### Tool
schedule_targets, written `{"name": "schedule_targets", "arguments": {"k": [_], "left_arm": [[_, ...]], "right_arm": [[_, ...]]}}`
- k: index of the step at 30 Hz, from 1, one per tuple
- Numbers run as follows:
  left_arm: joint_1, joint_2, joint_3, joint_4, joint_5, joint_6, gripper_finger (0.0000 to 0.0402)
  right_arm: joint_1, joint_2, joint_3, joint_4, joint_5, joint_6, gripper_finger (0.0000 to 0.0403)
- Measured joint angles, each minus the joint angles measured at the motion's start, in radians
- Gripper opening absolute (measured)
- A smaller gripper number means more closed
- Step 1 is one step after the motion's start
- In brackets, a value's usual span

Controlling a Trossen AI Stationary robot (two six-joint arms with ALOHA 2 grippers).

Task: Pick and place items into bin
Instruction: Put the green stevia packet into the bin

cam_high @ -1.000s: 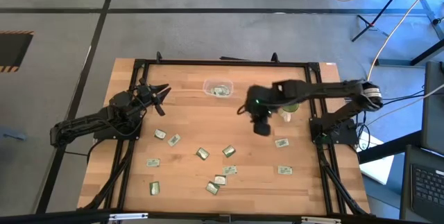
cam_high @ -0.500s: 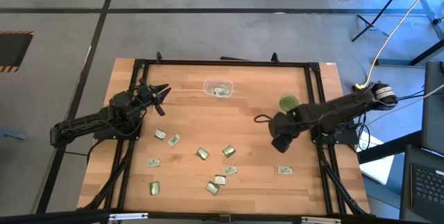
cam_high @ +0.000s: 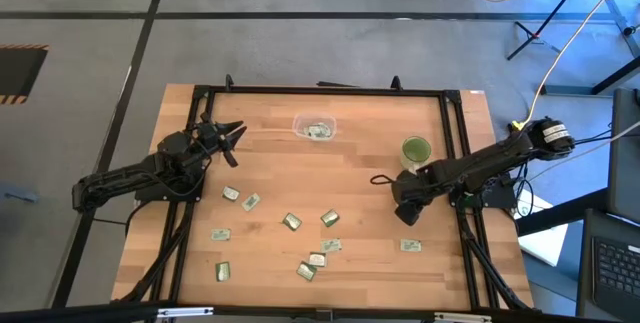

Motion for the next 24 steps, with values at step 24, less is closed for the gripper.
{"name": "schedule_targets", "arguments": {"k": [24], "left_arm": [[0.0,0.0,0.0,0.0,-0.011,0.0,0.0086]], "right_arm": [[0.055,0.046,-0.031,0.029,0.019,0.032,0.0005]]}}
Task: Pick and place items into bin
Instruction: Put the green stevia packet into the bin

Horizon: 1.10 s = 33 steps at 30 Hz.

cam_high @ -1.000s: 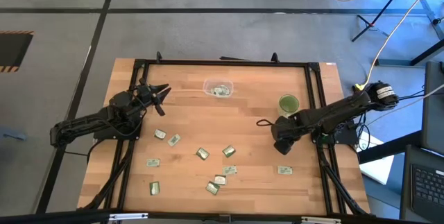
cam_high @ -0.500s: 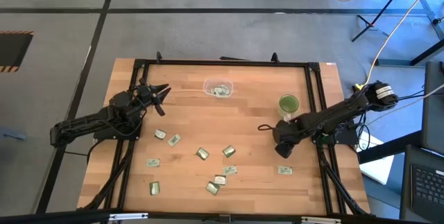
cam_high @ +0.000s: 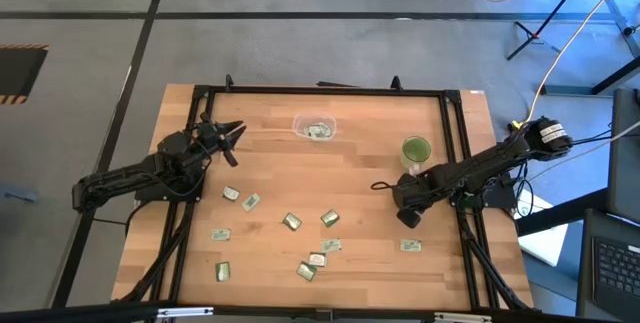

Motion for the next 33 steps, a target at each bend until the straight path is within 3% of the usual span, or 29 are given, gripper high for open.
{"name": "schedule_targets", "arguments": {"k": [9,15,22,28,33], "left_arm": [[0.0,0.0,0.0,0.0,0.0,0.0,0.0086],[0.0,0.0,0.0,0.0,-0.001,0.01,0.0086],[0.0,0.0,0.0,0.0,-0.001,0.01,0.0086],[0.0,0.0,0.0,0.0,-0.001,0.009,0.0086],[0.0,0.0,0.0,0.0,-0.001,0.009,0.0086]], "right_arm": [[0.002,0.003,0.08,0.001,-0.024,-0.048,0.0002],[0.0,0.003,0.207,0.063,0.065,-0.181,0.0001],[-0.096,0.005,0.42,0.181,0.269,-0.467,0.0001],[-0.247,0.111,0.66,0.197,0.277,-0.877,0.0],[-0.386,0.273,0.854,0.171,0.272,-1.115,0.0]]}}
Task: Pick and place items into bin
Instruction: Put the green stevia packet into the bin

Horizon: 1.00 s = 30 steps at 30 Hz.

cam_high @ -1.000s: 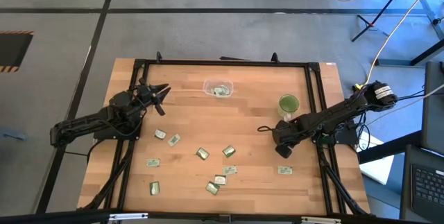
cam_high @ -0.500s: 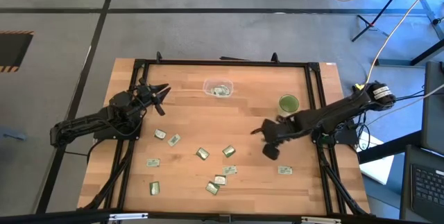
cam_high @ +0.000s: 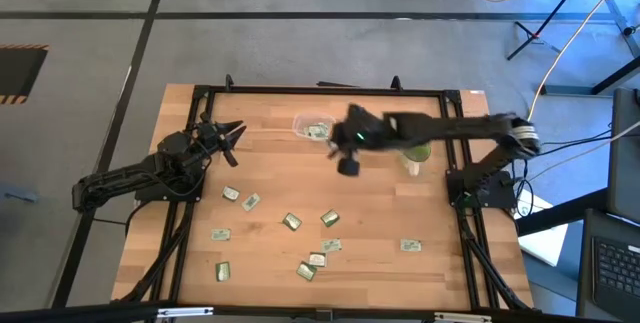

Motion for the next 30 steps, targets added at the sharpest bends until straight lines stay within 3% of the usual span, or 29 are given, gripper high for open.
{"name": "schedule_targets", "arguments": {"k": [6,14,22,30], "left_arm": [[0.0,0.0,0.0,0.0,0.0,-0.001,0.0086],[0.0,0.0,0.0,0.0,0.001,0.0,0.0086],[0.0,0.0,0.0,0.0,0.001,0.001,0.0086],[0.0,0.0,0.0,0.0,0.0,0.001,0.0086]], "right_arm": [[-0.155,0.22,0.149,-0.048,-0.103,-0.151,0.0],[-0.283,0.441,0.218,-0.048,-0.113,-0.234,0.0],[-0.33,0.505,0.228,-0.032,-0.114,-0.264,0.0006],[-0.327,0.506,0.228,-0.035,-0.116,-0.277,0.0055]]}}
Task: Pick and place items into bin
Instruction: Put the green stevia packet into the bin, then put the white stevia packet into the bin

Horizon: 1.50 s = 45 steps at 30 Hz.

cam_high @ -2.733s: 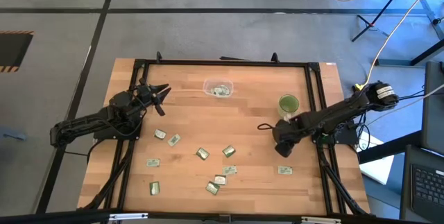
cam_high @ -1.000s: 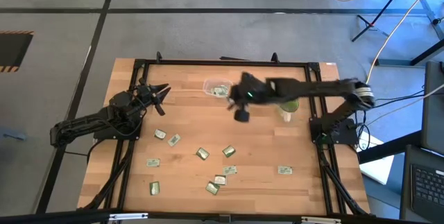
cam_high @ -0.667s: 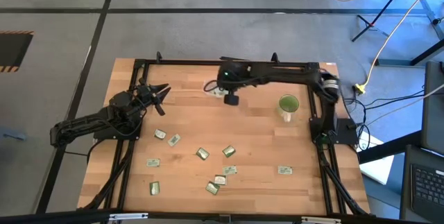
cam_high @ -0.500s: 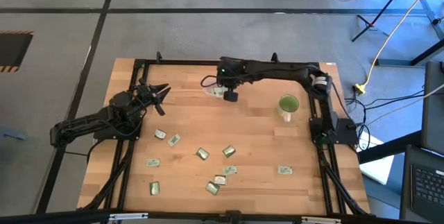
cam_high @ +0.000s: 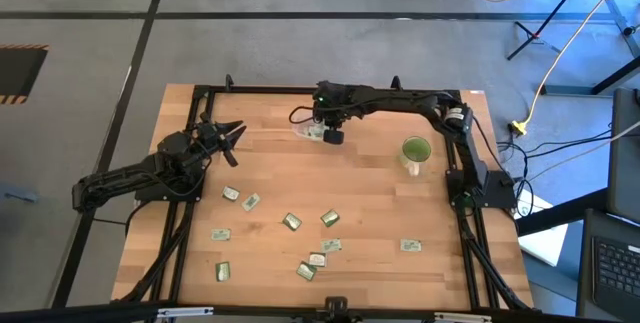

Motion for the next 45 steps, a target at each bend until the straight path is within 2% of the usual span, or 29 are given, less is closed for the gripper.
{"name": "schedule_targets", "arguments": {"k": [5,8,11,14,19,22,25,27,32,35,39,45], "left_arm": [[0.0,0.0,0.0,0.0,0.0,0.0,0.0086],[0.0,0.0,0.0,0.0,0.001,0.0,0.0086],[0.0,0.0,0.0,0.0,0.02,0.0,0.0086],[0.0,0.0,0.0,0.0,0.059,-0.001,0.0086],[-0.001,0.0,0.0,0.0,0.139,-0.002,0.0086],[-0.001,0.0,0.0,-0.001,0.167,-0.002,0.0088],[-0.001,0.01,0.004,-0.007,0.218,-0.01,0.0099],[-0.001,0.03,0.015,-0.007,0.255,-0.02,0.0109],[-0.001,0.119,0.058,-0.024,0.314,-0.016,0.013],[-0.002,0.203,0.113,-0.08,0.335,-0.002,0.0133],[-0.028,0.341,0.203,-0.164,0.334,-0.001,0.0131],[-0.126,0.576,0.371,-0.327,0.312,-0.022,0.0121]], "right_arm": [[0.007,-0.032,0.017,-0.09,-0.008,0.096,0.008],[0.027,-0.129,0.008,-0.148,-0.064,0.166,0.0082],[0.067,-0.246,-0.057,-0.153,-0.095,0.192,0.0082],[0.106,-0.397,-0.166,-0.107,-0.099,0.235,0.0083],[0.152,-0.663,-0.427,0.05,-0.094,0.286,0.0083],[0.154,-0.811,-0.544,0.087,-0.06,0.285,0.0083],[0.142,-0.951,-0.67,0.132,-0.005,0.369,0.0083],[0.133,-1.044,-0.759,0.203,-0.015,0.368,0.0083],[0.097,-1.239,-0.953,0.376,-0.119,0.39,0.0083],[0.078,-1.307,-1.008,0.416,-0.141,0.398,0.0083],[0.066,-1.352,-1.04,0.41,-0.142,0.398,0.0083],[0.067,-1.361,-1.04,0.434,-0.142,0.397,0.0083]]}}
